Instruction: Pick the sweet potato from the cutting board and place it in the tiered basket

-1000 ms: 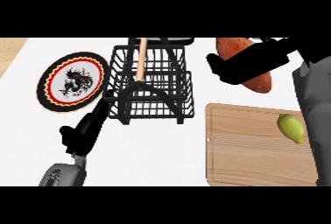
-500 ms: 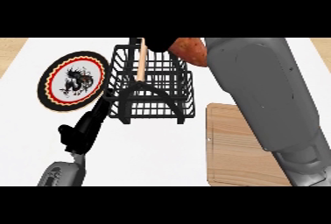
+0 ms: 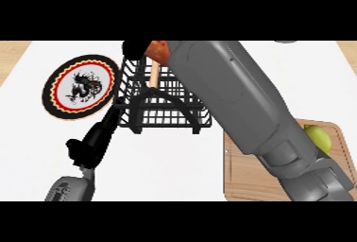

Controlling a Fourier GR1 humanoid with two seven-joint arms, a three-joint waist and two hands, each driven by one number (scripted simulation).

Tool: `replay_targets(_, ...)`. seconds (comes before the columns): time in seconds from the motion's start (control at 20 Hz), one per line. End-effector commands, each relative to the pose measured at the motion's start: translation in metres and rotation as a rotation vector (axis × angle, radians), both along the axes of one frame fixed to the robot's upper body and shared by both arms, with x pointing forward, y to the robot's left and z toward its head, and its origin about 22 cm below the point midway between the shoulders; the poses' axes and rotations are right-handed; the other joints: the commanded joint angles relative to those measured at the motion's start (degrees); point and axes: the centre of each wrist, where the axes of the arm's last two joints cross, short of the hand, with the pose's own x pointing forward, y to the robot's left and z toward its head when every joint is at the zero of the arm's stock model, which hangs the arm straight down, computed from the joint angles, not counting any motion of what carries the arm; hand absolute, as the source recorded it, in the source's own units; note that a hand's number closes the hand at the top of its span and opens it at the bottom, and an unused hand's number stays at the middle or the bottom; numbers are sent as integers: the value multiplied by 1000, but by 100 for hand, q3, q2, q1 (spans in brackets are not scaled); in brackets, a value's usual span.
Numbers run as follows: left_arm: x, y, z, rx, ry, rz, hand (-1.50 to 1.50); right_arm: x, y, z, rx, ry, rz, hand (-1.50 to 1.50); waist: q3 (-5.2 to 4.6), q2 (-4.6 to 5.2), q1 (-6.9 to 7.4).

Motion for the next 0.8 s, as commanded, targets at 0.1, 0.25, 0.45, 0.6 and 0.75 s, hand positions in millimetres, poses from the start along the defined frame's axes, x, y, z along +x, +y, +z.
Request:
replay_targets(0.1, -1, 9, -2, -3, 24, -15, 0, 2, 23, 7, 81, 59, 20, 150, -7, 7, 60)
replay_targets(0.25, 6, -18, 15, -8, 36, -10, 0, 4, 17, -29, 123, 136, 29, 150, -2, -9, 47)
replay_targets(0.45, 8, -2, 6, -14, 19, 1, 0, 12, 12, -9, 233, 406, -51, 150, -5, -26, 29)
replay_targets(0.6, -9, -3, 1, 10, 15, -14, 0, 14, 9, -23, 322, 445, -58, -150, -3, -18, 69)
replay_targets(0.75, -8, 3, 5, 3, 16, -21, 0, 12, 11, -15, 397, 439, -60, -150, -1, -23, -7)
